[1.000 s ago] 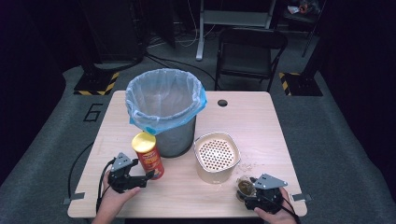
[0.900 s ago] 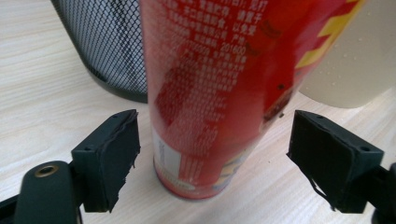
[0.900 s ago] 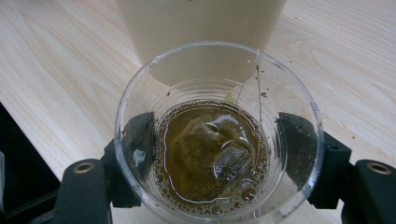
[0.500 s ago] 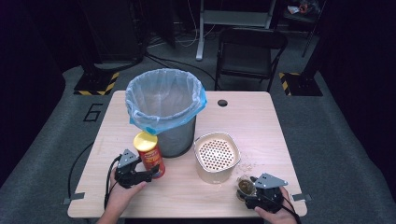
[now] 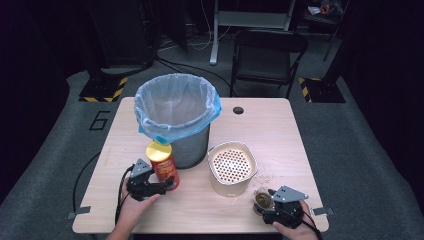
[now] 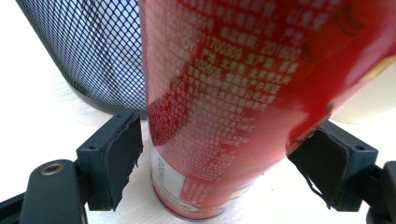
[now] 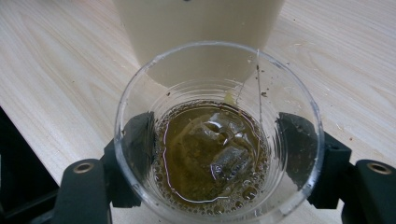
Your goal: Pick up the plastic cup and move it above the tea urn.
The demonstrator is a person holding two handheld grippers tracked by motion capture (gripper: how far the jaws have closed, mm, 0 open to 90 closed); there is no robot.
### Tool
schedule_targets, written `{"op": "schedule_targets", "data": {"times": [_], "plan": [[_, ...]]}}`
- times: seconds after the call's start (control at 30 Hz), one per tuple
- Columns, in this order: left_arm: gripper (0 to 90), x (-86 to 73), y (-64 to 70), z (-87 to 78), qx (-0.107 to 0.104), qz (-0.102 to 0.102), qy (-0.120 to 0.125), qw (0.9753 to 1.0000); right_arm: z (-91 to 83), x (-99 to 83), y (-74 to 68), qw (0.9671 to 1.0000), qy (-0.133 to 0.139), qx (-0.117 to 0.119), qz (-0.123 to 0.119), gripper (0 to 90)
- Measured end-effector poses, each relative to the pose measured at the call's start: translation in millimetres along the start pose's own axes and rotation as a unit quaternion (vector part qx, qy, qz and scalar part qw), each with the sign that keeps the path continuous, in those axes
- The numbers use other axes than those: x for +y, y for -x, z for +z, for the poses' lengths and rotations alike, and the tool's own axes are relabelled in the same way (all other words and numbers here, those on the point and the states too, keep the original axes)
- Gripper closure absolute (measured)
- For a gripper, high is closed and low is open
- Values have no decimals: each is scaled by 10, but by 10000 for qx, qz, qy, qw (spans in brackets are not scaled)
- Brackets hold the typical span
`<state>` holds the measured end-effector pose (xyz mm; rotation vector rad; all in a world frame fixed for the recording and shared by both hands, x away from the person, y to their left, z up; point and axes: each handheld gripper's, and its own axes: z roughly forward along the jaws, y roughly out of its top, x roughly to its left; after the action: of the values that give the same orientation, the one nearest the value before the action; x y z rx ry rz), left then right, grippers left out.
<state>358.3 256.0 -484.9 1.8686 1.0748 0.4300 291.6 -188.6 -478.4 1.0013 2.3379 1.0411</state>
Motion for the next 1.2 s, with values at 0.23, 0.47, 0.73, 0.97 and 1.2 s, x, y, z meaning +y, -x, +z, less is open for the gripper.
{"op": "schedule_targets", "data": {"times": [0.23,0.47,0.73,0.97,1.2], "plan": [[231,4,3,-22,48,172,-72,9998,-3,-3,-9,10000,-6,-14,43,291],[232,-43,-69,-138,210,98,-93,9997,-9,-10,-4,10000,-6,4,24,290],[233,-112,-257,-293,397,-51,-65,9992,-10,-16,-3,10000,25,-11,-11,291],[233,-161,-487,-404,544,-170,24,9984,-3,-11,2,10000,42,16,-27,298],[232,-186,-575,-421,549,-183,110,9983,22,11,67,9999,56,101,-102,305]]}}
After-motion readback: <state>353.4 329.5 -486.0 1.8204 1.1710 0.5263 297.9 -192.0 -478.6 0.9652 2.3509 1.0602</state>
